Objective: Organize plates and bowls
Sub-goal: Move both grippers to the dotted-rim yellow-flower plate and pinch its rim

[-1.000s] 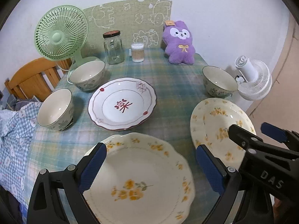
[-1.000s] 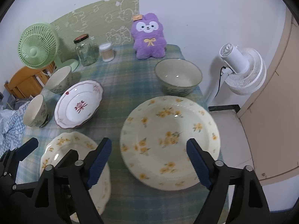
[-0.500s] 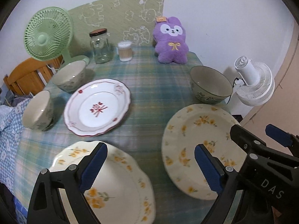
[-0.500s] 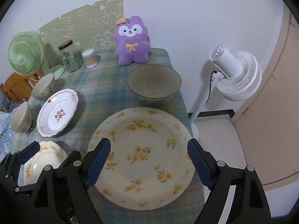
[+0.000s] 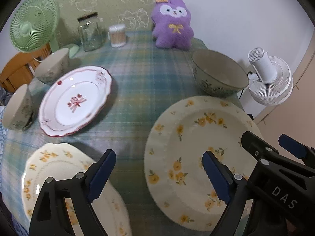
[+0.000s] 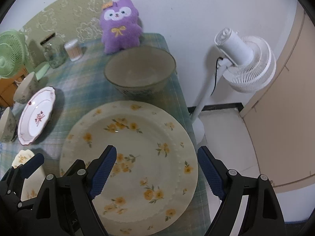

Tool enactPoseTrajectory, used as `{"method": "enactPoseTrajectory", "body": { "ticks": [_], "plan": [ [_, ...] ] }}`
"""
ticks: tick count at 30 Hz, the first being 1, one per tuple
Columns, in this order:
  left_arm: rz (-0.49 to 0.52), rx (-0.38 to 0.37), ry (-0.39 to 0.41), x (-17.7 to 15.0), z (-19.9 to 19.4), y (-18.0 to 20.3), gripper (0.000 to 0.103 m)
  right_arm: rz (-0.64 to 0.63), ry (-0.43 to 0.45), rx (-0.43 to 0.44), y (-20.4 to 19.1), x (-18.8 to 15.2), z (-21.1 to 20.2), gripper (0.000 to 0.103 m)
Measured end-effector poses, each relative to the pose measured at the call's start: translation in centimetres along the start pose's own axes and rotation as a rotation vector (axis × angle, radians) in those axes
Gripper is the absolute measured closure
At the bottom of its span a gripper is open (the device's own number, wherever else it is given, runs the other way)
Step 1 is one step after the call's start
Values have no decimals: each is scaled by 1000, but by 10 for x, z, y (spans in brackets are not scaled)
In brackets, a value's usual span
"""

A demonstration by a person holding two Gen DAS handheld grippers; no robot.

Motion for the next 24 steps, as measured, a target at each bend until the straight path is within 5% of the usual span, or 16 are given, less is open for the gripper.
{"method": "enactPoseTrajectory", "body": {
  "ticks": [14, 24],
  "plan": [
    [29, 11, -94, -13, 33, 11, 36, 26, -66, 17, 11, -15, 30, 20],
    [23, 21, -91, -9, 38, 12, 37, 29, -78, 33, 15, -10, 45, 24]
  ]
}}
Point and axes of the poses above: each gripper's, at about its wrist camera, not at the fingertips, and z roughly the way its jaws point, y to its right, x to its top, the point moved 3 cm from there along z, roughly the way its jaws point, and after that the axes turned 13 degrees about -z, right-handed, at the moved point
